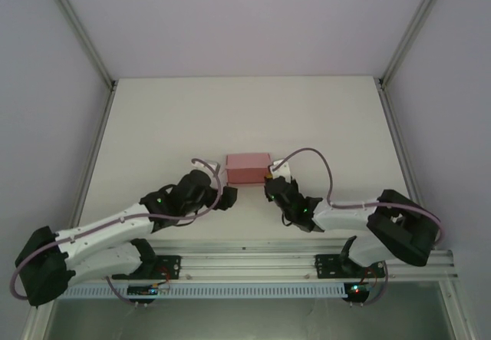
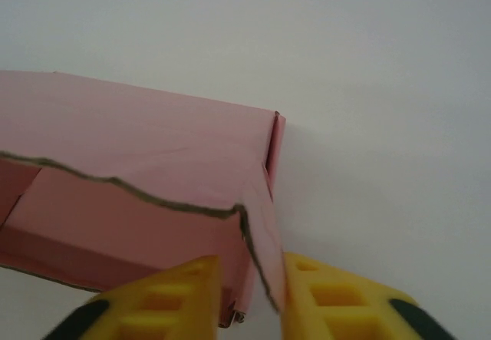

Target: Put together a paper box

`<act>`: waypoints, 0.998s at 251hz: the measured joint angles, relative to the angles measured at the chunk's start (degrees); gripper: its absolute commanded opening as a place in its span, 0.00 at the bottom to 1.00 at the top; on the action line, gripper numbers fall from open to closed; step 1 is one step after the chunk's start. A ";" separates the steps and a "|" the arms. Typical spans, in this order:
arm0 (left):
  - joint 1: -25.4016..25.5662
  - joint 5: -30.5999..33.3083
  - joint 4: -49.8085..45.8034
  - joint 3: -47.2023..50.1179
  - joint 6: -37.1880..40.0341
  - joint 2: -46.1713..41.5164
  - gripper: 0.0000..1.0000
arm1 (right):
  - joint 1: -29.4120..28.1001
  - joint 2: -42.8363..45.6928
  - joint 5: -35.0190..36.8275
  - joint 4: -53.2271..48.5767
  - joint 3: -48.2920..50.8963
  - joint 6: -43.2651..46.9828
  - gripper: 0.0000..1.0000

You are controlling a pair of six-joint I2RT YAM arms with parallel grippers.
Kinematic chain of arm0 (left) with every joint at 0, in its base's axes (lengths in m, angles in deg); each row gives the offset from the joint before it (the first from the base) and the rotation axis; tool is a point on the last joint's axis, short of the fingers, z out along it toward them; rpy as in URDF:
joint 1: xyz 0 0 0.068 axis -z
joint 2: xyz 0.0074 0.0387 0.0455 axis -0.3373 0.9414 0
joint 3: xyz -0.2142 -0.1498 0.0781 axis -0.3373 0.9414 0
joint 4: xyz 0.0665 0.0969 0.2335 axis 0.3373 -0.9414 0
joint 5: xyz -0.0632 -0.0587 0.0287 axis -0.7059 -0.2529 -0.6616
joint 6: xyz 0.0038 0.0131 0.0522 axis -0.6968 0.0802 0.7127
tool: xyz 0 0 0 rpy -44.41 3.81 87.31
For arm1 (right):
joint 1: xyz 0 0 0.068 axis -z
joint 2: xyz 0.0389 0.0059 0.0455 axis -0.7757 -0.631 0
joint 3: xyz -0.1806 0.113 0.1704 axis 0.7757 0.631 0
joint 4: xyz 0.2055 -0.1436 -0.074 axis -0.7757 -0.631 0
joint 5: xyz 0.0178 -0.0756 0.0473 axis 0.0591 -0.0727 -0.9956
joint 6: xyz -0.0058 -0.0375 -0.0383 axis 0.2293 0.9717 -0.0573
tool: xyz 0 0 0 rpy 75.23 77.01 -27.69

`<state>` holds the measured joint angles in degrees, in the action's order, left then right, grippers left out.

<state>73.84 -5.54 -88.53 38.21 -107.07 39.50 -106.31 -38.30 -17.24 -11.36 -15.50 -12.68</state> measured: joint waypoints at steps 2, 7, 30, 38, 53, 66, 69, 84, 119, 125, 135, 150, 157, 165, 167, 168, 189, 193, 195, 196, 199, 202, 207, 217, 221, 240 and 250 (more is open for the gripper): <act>0.00 -0.02 -0.28 -0.28 0.00 -0.02 1.00 | 0.00 0.26 -0.02 -0.20 0.00 0.09 0.33; 0.00 0.00 -0.98 -1.07 0.00 -0.13 1.00 | 0.00 1.18 -0.24 -0.76 0.00 0.07 0.34; 0.00 0.09 -3.82 -4.50 -0.13 -0.59 1.00 | 0.00 5.73 -1.44 -3.76 0.00 0.15 0.53; 0.00 0.13 -4.66 -5.51 -0.15 -0.79 1.00 | 0.00 7.41 -1.92 -4.85 0.00 0.63 0.62; 0.00 0.28 -6.14 -7.26 -0.17 -1.14 1.00 | 0.00 10.99 -3.58 -7.34 0.00 1.46 0.80; -0.02 0.74 -7.58 -8.94 -0.61 -1.22 1.00 | 0.00 14.32 -5.18 -10.14 -0.02 1.86 0.92; -0.09 0.83 -7.85 -9.29 -0.70 -1.20 1.00 | 0.00 14.97 -5.68 -10.78 -0.02 2.34 0.96; -0.70 1.16 -9.20 -11.23 -1.55 -1.16 1.00 | 0.00 18.91 -7.93 -14.29 -0.22 3.08 0.99; -7.34 -1.03 -11.65 -16.52 -4.09 1.14 1.00 | 0.66 25.51 -12.44 -20.37 -2.71 5.14 0.99; -8.83 -1.46 -11.76 -17.33 -4.48 1.90 1.00 | 1.05 26.05 -12.96 -20.76 -3.39 5.38 0.99; -11.72 -2.82 -11.80 -18.75 -5.22 3.61 1.00 | 2.49 26.67 -14.53 -21.68 -5.01 5.57 0.99; -15.32 -4.74 -11.67 -20.13 -6.05 6.21 1.00 | 5.49 26.49 -16.72 -22.86 -7.96 5.49 0.99; -16.79 -5.86 -11.58 -20.63 -6.25 7.67 1.00 | 6.97 26.14 -17.84 -23.47 -9.42 5.22 0.99; -18.32 -7.26 -11.37 -21.20 -6.60 9.73 1.00 | 9.35 25.14 -19.32 -24.63 -11.74 4.20 0.99; -18.60 -7.54 -11.34 -21.31 -6.60 10.21 1.00 | 9.90 24.83 -19.63 -24.92 -12.22 3.89 0.99; -18.73 -7.69 -11.34 -21.38 -6.60 10.43 1.00 | 10.16 24.65 -19.80 -25.07 -12.48 3.72 0.99; -21.03 -11.54 -11.02 -22.71 -6.84 15.85 1.00 | 16.57 19.85 -24.04 -28.46 -19.15 0.15 0.99; -21.33 -12.20 -10.86 -22.88 -6.82 16.94 1.00 | 17.49 18.73 -24.83 -28.92 -20.13 -0.33 0.99; -21.46 -12.50 -10.84 -23.02 -6.82 17.38 1.00 | 18.18 18.05 -25.42 -29.24 -20.87 -0.72 0.99; -21.53 -12.68 -10.82 -23.08 -6.82 17.57 1.00 | 18.43 17.84 -25.59 -29.40 -21.11 -0.83 0.99; -21.70 -13.31 -10.75 -23.23 -6.82 18.38 1.00 | 19.06 17.03 -26.12 -29.62 -21.75 -1.14 0.99; -21.97 -13.92 -10.75 -23.50 -6.82 19.41 1.00 | 19.65 16.13 -26.64 -29.92 -22.36 -1.44 0.99; -22.16 -14.78 -10.69 -23.76 -6.82 20.52 1.00 | 20.74 14.67 -27.61 -30.60 -23.50 -2.10 0.99; -22.62 -16.52 -10.36 -24.28 -6.78 23.10 1.00 | 22.25 11.67 -29.40 -31.52 -25.09 -2.95 0.99; -22.75 -17.38 -10.21 -24.48 -6.78 24.09 1.00 | 22.80 10.36 -30.34 -32.02 -25.66 -3.34 0.99; -23.41 -20.74 -9.18 -24.83 -6.78 28.20 1.00 | 24.50 4.79 -34.47 -33.51 -26.84 -4.61 0.98; -23.69 -22.40 -8.44 -24.85 -6.78 30.05 1.00 | 25.20 1.64 -36.89 -34.14 -27.02 -5.16 0.95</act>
<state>50.15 -27.94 -96.96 13.36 -113.84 69.55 -81.11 -36.66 -54.13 -45.50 -42.52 -17.84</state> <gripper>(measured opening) 0.997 0.978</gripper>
